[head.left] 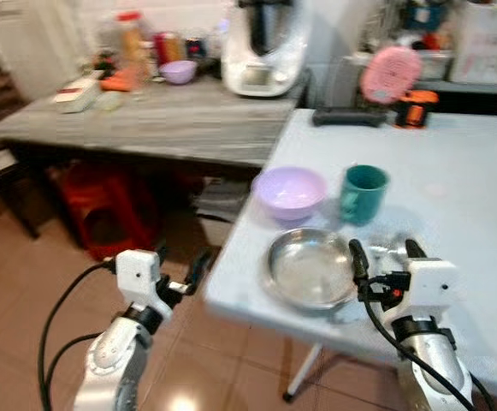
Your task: Setting the table
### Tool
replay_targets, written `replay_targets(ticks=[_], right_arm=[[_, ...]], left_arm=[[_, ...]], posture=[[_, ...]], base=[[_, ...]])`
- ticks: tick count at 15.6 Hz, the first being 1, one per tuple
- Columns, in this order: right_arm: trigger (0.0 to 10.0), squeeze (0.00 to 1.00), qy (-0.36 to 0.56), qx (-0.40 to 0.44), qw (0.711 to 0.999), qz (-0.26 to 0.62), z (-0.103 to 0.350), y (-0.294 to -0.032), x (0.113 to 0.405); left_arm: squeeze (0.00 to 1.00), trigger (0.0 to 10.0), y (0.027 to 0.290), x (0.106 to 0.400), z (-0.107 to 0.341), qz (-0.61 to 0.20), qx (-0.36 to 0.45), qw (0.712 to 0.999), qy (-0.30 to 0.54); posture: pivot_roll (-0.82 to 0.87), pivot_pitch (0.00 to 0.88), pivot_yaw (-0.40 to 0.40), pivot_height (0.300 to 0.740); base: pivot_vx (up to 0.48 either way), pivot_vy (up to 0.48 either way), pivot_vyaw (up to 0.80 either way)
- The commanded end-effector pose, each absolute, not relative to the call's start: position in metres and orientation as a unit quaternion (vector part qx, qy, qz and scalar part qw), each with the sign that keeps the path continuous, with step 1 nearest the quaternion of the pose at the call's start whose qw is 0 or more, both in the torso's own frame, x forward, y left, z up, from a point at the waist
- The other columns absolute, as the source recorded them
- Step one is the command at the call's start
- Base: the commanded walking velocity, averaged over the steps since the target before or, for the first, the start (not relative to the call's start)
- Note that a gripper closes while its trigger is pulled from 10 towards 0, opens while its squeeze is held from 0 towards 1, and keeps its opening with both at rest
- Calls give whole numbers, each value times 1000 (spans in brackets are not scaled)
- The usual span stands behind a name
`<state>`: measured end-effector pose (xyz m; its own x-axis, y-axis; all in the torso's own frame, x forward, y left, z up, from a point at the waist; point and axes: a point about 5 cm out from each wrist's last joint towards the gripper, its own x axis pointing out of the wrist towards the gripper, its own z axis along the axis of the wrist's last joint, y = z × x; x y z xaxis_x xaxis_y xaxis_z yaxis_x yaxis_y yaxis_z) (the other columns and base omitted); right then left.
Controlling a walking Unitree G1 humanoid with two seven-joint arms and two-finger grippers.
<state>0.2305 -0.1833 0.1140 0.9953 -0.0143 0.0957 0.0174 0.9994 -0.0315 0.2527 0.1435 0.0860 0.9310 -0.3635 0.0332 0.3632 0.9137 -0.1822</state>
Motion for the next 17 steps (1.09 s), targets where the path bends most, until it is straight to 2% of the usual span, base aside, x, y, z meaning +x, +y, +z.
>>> replay_targets(ticks=[1, 9, 17], right_arm=[[10000, 0, -50, -8, 999, -12, 116, -184, 231], [10000, 0, -2, 0, 1000, -14, 106, -193, 232], [10000, 0, 77, 26, 997, 20, 91, -191, 222]], left_arm=[[0, 10000, 144, 250, 84, -197, -94, 976, 7], [0, 10000, 147, 226, 78, -341, -105, 933, 44], [0, 10000, 154, 217, 76, -389, -91, 914, 63]], posture=[[-35, 0, 96, 740], [-32, 0, 75, 740], [-43, 0, 75, 740]], base=[[0, 0, 0], [0, 0, 0], [0, 0, 0]])
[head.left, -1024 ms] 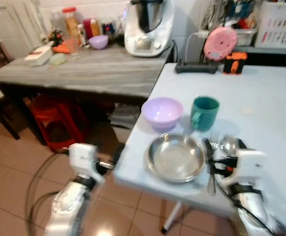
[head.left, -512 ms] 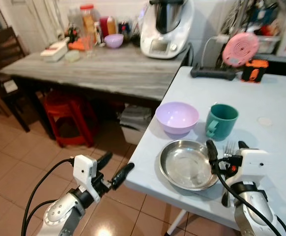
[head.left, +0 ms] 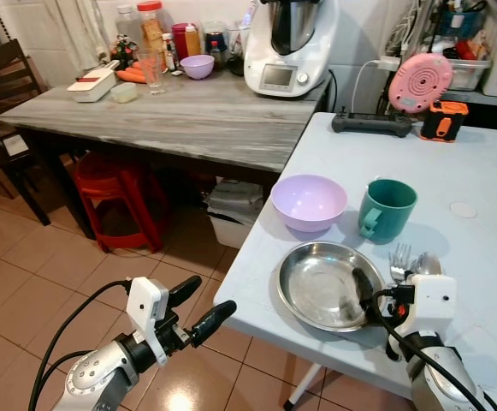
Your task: Setting the table
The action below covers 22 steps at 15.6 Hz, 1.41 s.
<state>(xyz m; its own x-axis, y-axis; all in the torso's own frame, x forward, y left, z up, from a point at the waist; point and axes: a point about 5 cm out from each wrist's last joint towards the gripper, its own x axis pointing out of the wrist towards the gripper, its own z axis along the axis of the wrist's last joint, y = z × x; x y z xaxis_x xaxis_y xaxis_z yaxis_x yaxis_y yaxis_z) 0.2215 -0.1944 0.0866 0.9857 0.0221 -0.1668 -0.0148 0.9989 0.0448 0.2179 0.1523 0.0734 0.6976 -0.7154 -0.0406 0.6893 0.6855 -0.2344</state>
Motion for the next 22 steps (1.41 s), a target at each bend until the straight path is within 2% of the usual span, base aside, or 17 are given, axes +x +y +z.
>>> replay_targets(ticks=[1, 8, 9, 10, 12, 13, 22], right_arm=[[10000, 0, 88, 30, 995, 26, 89, -189, 221], [10000, 0, 122, 54, 989, 68, 86, -178, 220], [7020, 0, 125, 53, 988, 73, 86, -177, 221], [1961, 0, 126, 54, 988, 75, 87, -177, 222], [1059, 0, 126, 59, 987, 76, 89, -177, 224], [0, 0, 127, 68, 987, 75, 89, -176, 225], [0, 0, 179, 139, 968, 105, 85, -161, 228]], left_arm=[[0, 10000, 154, 217, 76, -392, -91, 913, 64], [0, 10000, 152, 215, 74, -401, -89, 909, 65], [0, 10000, 152, 215, 74, -401, -88, 909, 65], [0, 10000, 152, 215, 74, -401, -87, 910, 65], [0, 10000, 151, 215, 75, -402, -86, 909, 64], [0, 10000, 151, 215, 75, -403, -87, 909, 64], [0, 10000, 144, 210, 81, -448, -85, 888, 64]], posture=[[-43, 0, 75, 740], [-42, 0, 76, 740], [-40, 0, 76, 740], [-39, 0, 75, 740], [-38, 0, 75, 740], [-39, 0, 76, 740], [-38, 0, 85, 740]], base=[[0, 0, 0], [0, 0, 0], [0, 0, 0], [0, 0, 0], [0, 0, 0], [0, 0, 0], [0, 0, 0]])
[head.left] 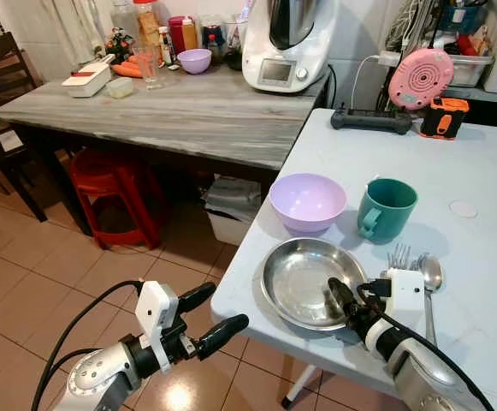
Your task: Setting the table
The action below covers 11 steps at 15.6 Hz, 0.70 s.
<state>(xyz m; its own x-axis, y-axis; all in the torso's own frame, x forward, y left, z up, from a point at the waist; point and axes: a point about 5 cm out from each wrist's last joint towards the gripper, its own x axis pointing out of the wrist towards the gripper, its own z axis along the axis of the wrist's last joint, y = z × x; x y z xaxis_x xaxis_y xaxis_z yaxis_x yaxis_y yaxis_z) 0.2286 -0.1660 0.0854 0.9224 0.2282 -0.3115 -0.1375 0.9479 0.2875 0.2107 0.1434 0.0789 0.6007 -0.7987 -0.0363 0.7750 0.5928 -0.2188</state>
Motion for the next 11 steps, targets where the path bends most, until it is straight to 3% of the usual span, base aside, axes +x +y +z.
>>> replay_targets(ticks=[1, 11], right_arm=[[0, 0, 189, 147, 965, 103, 84, -160, 228], [0, 0, 259, 187, 944, 80, 68, -160, 224]], left_arm=[[0, 10000, 144, 209, 83, -450, -83, 887, 63], [0, 10000, 139, 210, 102, -459, -72, 884, 56]], posture=[[-36, 0, 85, 740], [-25, 0, 99, 740]], base=[[0, 0, 0], [0, 0, 0]])
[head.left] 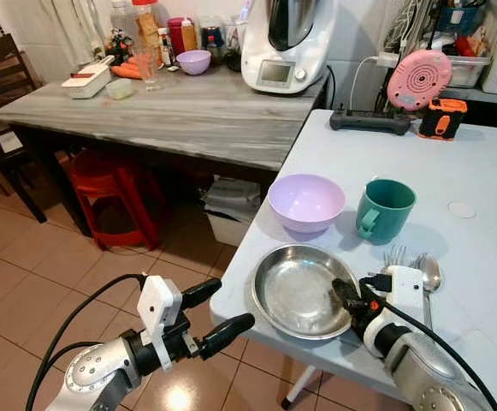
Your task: Setting the table
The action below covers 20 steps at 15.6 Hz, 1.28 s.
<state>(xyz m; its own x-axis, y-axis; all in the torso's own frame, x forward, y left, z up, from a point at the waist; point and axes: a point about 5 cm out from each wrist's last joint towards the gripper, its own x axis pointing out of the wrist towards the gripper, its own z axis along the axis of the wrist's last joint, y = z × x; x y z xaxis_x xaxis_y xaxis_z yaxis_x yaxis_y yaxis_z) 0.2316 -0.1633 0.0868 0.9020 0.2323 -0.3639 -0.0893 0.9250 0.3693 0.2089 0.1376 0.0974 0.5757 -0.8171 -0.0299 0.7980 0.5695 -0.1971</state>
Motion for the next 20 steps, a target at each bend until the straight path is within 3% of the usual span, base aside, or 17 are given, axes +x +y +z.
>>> replay_targets(ticks=[1, 8, 9, 10, 11, 15, 18, 20], right_arm=[[0, 0, 262, 191, 943, 72, 67, -161, 225], [0, 0, 254, 193, 947, 45, 70, -167, 228], [1412, 0, 235, 196, 951, 43, 76, -168, 231], [5137, 0, 209, 198, 957, 40, 82, -169, 233], [10000, 0, 193, 198, 960, 38, 87, -170, 235], [10000, 0, 148, 184, 971, 23, 102, -171, 241], [10000, 0, 42, 148, 987, 45, 123, -171, 247], [10000, 0, 31, 161, 985, 51, 128, -169, 247]], left_arm=[[0, 10000, 139, 211, 104, -460, -70, 884, 55], [0, 10000, 137, 215, 111, -437, -64, 896, 38], [0, 10000, 140, 220, 113, -406, -60, 911, 27], [0, 10000, 144, 228, 114, -361, -59, 931, 15], [0, 10000, 149, 236, 113, -320, -66, 945, 13], [0, 10000, 161, 255, 84, -204, -91, 974, 42], [0, 10000, 157, 257, 78, -198, -114, 972, 44], [0, 10000, 156, 260, 75, -199, -115, 972, 43]], posture=[[-25, 0, 99, 740], [-33, 0, 98, 740], [-34, 0, 97, 740], [-36, 0, 98, 740], [-38, 0, 97, 740], [-43, 0, 97, 740], [-43, 0, 97, 740], [-47, 0, 99, 740]], base=[[0, 0, 0], [0, 0, 0], [0, 0, 0], [0, 0, 0], [0, 0, 0], [0, 0, 0], [0, 0, 0], [0, 0, 0]])
